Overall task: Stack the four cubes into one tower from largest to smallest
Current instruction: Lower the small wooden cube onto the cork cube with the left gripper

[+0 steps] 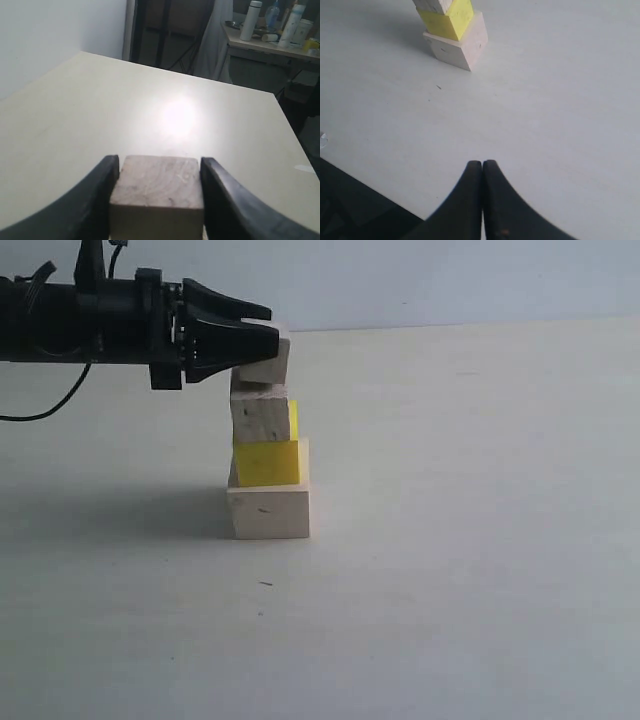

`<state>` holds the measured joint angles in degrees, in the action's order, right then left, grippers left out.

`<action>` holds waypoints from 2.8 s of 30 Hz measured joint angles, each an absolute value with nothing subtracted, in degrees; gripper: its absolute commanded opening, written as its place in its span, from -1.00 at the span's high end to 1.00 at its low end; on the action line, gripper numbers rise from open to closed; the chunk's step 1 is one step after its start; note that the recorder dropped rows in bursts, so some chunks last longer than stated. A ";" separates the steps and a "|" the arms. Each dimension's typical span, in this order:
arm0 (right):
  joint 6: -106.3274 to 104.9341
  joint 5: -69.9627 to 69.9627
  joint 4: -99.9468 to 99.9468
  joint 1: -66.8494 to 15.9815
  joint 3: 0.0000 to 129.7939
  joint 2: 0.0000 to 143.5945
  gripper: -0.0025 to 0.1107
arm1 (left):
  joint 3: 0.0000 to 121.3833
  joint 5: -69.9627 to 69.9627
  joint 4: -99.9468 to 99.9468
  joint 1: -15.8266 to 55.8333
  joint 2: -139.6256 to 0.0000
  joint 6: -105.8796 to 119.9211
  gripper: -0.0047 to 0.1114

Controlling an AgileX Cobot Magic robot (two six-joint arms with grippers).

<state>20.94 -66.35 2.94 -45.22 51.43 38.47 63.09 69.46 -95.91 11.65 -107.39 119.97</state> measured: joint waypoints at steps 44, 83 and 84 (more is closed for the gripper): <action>20.94 -66.24 2.83 -45.22 51.43 38.47 0.95 | 63.23 69.59 -91.51 9.33 -105.33 119.97 0.92; 20.83 -66.24 2.83 -45.22 51.43 38.47 0.95 | 65.12 69.59 -91.13 11.14 -105.33 119.97 0.92; 20.83 -66.24 2.83 -45.22 51.43 38.47 0.95 | 65.12 69.59 -91.13 11.14 -105.33 119.97 0.92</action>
<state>20.83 -66.24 2.83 -45.22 51.43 38.47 65.12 69.59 -91.13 11.14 -105.33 119.97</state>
